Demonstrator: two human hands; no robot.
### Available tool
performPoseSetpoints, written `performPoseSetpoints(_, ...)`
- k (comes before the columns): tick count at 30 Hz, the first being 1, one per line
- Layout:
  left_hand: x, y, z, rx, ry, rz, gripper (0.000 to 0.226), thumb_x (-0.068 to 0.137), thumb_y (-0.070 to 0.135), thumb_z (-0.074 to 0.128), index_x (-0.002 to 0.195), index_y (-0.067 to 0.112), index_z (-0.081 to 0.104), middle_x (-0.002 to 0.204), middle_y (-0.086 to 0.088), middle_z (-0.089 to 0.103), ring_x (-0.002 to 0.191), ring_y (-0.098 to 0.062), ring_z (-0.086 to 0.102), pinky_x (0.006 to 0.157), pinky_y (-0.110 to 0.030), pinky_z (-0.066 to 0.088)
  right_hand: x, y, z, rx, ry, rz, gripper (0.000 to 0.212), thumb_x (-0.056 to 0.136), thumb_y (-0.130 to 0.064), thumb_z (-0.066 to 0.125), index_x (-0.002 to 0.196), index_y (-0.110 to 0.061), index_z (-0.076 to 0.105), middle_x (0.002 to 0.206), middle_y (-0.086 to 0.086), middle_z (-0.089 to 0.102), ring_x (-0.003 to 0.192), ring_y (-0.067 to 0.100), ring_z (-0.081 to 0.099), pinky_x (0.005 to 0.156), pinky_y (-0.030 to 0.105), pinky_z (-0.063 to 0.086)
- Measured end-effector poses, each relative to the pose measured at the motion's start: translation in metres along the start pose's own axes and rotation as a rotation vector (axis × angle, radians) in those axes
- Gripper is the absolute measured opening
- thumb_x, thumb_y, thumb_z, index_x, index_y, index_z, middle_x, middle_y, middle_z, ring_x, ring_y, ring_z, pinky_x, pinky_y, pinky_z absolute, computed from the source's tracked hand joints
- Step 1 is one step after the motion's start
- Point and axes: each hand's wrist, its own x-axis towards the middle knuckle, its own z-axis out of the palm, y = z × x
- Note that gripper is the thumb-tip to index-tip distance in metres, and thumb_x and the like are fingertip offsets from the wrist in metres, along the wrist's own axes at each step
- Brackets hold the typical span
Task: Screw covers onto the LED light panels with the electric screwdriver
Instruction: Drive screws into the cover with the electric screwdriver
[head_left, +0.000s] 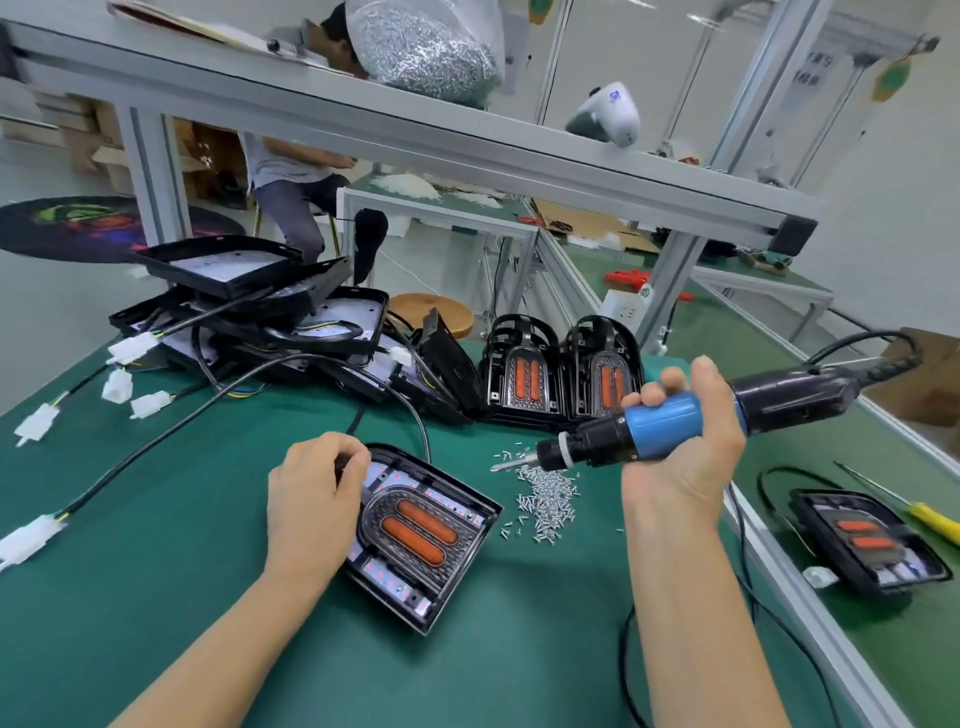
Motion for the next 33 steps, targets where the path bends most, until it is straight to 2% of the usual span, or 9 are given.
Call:
performPoseSetpoints(4, 0.016, 0.026, 0.013, 0.013, -0.169, 0.145, 0.015, 0.088, 0.015, 0.061, 0.075, 0.023, 0.062, 0.081, 0.017, 0.061, 0.09, -0.015, 0.052, 0.088, -0.04, 0.04, 0.0, -0.012, -0.008, -0.026, 0.04, 0.005, 0.02, 0.092, -0.011, 0.057, 0.072, -0.015, 0.056, 0.067, 0.0, 0.057, 0.048, 0.011, 0.048, 0.054, 0.022, 0.045)
performPoseSetpoints(9, 0.038, 0.06, 0.062, 0.402, -0.554, 0.313, 0.012, 0.089, 0.031, 0.058, 0.078, 0.032, 0.064, 0.081, 0.015, 0.061, 0.093, -0.013, 0.053, 0.081, -0.031, 0.029, -0.002, -0.019, -0.018, 0.006, 0.045, 0.04, 0.012, 0.09, -0.013, 0.059, 0.08, -0.014, 0.052, 0.06, -0.002, 0.054, 0.047, 0.011, 0.047, 0.056, 0.021, 0.046)
performPoseSetpoints(14, 0.039, 0.073, 0.101, 0.565, -0.758, 0.291, 0.016, 0.084, 0.017, 0.063, 0.072, 0.026, 0.067, 0.074, 0.009, 0.066, 0.081, -0.017, 0.054, 0.08, -0.034, 0.019, 0.0, -0.027, -0.027, 0.013, 0.046, 0.008, 0.01, 0.086, -0.014, 0.061, 0.081, -0.016, 0.052, 0.059, -0.003, 0.052, 0.048, 0.011, 0.048, 0.057, 0.022, 0.046)
performPoseSetpoints(18, 0.039, 0.079, 0.111, 0.704, -0.882, 0.31, 0.01, 0.075, 0.019, 0.073, 0.071, 0.023, 0.064, 0.076, 0.003, 0.063, 0.079, -0.021, 0.053, 0.088, -0.039, 0.026, 0.005, -0.031, -0.033, 0.014, 0.073, -0.015, 0.012, 0.084, -0.014, 0.061, 0.082, -0.016, 0.049, 0.058, -0.003, 0.05, 0.048, 0.011, 0.047, 0.057, 0.022, 0.045)
performPoseSetpoints(20, 0.041, 0.081, 0.113, 0.778, -0.934, 0.319, 0.017, 0.074, 0.019, 0.074, 0.066, 0.018, 0.059, 0.073, 0.0, 0.062, 0.081, -0.023, 0.055, 0.094, -0.043, 0.025, 0.006, -0.031, -0.035, 0.007, 0.093, -0.023, 0.012, 0.087, -0.014, 0.059, 0.08, -0.016, 0.049, 0.058, -0.003, 0.049, 0.048, 0.011, 0.047, 0.057, 0.023, 0.045)
performPoseSetpoints(23, 0.041, 0.083, 0.115, 0.835, -0.949, 0.334, 0.032, 0.08, 0.009, 0.065, 0.057, 0.015, 0.043, 0.06, 0.0, 0.045, 0.062, -0.019, 0.042, 0.102, -0.048, 0.022, 0.007, -0.031, -0.037, 0.003, 0.107, -0.026, 0.012, 0.087, -0.013, 0.058, 0.08, -0.016, 0.048, 0.058, -0.003, 0.049, 0.048, 0.012, 0.047, 0.057, 0.024, 0.046)
performPoseSetpoints(28, 0.041, 0.087, 0.116, 0.876, -0.989, 0.337, 0.036, 0.082, 0.003, 0.059, 0.056, 0.013, 0.035, 0.058, -0.001, 0.036, 0.058, -0.019, 0.035, 0.105, -0.05, 0.019, 0.006, -0.031, -0.037, 0.006, 0.101, -0.025, 0.012, 0.087, -0.014, 0.059, 0.081, -0.016, 0.049, 0.058, -0.004, 0.049, 0.048, 0.011, 0.047, 0.057, 0.022, 0.046)
performPoseSetpoints(31, 0.042, 0.09, 0.108, 0.824, -1.012, 0.331, 0.037, 0.082, 0.008, 0.058, 0.058, 0.015, 0.031, 0.059, -0.001, 0.032, 0.066, -0.023, 0.033, 0.094, -0.044, 0.023, 0.005, -0.032, -0.036, 0.015, 0.096, -0.025, 0.013, 0.087, -0.014, 0.059, 0.08, -0.017, 0.048, 0.058, -0.004, 0.049, 0.048, 0.011, 0.047, 0.057, 0.022, 0.047)
performPoseSetpoints(33, 0.043, 0.089, 0.097, 0.675, -1.0, 0.322, 0.029, 0.084, 0.01, 0.056, 0.061, 0.017, 0.038, 0.066, -0.001, 0.037, 0.071, -0.023, 0.031, 0.082, -0.038, 0.021, 0.005, -0.034, -0.034, 0.017, 0.093, -0.034, 0.012, 0.087, -0.014, 0.058, 0.08, -0.016, 0.049, 0.058, -0.004, 0.049, 0.048, 0.011, 0.047, 0.057, 0.023, 0.047)
